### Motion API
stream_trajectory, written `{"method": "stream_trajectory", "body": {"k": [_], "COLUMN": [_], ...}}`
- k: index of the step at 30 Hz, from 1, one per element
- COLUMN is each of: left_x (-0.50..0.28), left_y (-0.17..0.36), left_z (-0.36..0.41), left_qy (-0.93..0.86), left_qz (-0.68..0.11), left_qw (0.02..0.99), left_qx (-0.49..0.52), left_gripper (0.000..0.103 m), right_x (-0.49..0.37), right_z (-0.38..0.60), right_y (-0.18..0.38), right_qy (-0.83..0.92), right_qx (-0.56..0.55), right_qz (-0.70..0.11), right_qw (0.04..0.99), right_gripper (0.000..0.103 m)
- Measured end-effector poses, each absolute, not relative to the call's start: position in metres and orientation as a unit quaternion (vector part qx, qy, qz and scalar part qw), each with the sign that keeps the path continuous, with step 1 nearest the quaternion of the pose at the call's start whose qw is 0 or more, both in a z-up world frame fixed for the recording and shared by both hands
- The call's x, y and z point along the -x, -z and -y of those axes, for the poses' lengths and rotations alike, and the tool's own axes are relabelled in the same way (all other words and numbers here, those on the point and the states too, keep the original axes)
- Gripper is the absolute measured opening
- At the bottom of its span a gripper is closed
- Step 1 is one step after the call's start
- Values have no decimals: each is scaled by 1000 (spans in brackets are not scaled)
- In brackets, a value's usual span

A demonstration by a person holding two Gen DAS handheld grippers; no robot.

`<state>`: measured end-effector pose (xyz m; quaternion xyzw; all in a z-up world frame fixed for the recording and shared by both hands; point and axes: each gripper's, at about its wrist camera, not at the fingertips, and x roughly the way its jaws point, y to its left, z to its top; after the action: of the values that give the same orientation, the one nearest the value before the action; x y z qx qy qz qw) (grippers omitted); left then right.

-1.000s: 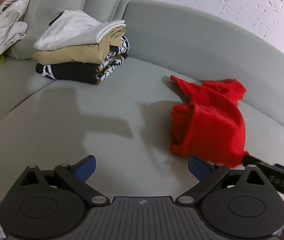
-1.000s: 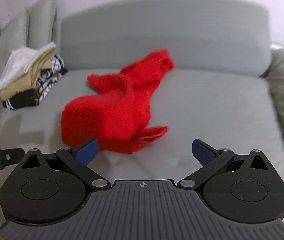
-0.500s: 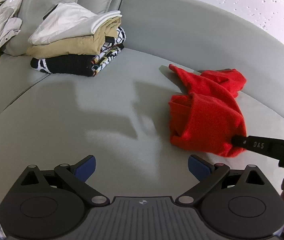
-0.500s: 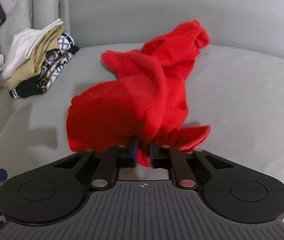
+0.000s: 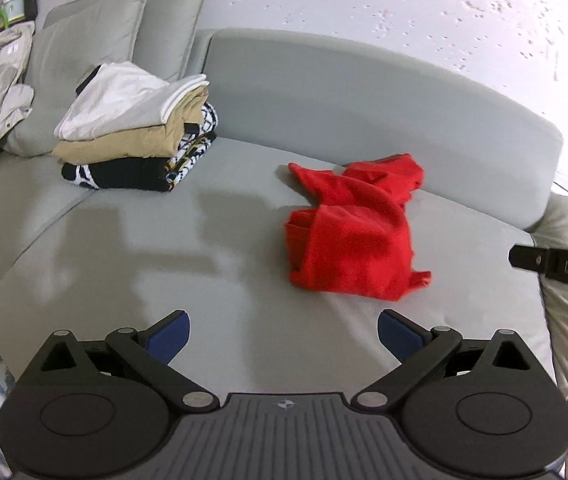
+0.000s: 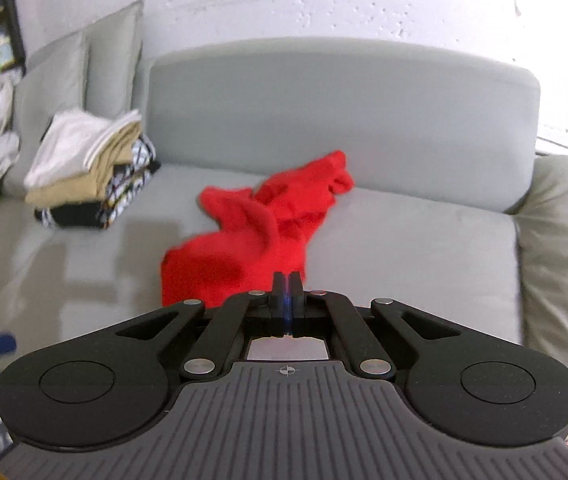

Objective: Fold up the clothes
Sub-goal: 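Grasp the crumpled red shirt with the right gripper and lift it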

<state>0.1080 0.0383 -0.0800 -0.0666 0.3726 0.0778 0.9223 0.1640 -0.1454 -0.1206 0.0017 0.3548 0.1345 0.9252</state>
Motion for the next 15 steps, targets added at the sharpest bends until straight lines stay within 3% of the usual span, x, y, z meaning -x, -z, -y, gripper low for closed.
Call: {"method": "stream_trajectory", "body": {"k": [2,4,5,8,10,12,15], "left_x": [-103,-100,-100,-102,-104,-107,-112], "left_y": [79,78,78,79,83,89,102], "left_z": [-33,-30,-30,-33,-38,-46,-65], "left_qy": [-77,-76,-75,-80,-86,-95,-112], "left_qz": [-374,-378,-379,-381,-383,-386,-396], "left_qw": [922,921,920,919,918,915,908], "left_qx": [62,60,59,57,60,66,78], "left_gripper": [101,102,102,102,102,102,102], "right_x": [-154,-145,-141,-135,-141,-151,-171], "right_z": [153,157,157,155,150,144,134], "right_y": [118,117,117,117,121,130,151], "right_qy": [-138,-133,-130,-132,-138,-140,-142], "right_qx": [-3,2,6,29,29,31,32], "right_qz": [-363,-358,-351,-338,-348,-359,-382], "right_qw": [922,924,927,932,927,922,912], "right_gripper": [17,62,69,73,86,92,91]}}
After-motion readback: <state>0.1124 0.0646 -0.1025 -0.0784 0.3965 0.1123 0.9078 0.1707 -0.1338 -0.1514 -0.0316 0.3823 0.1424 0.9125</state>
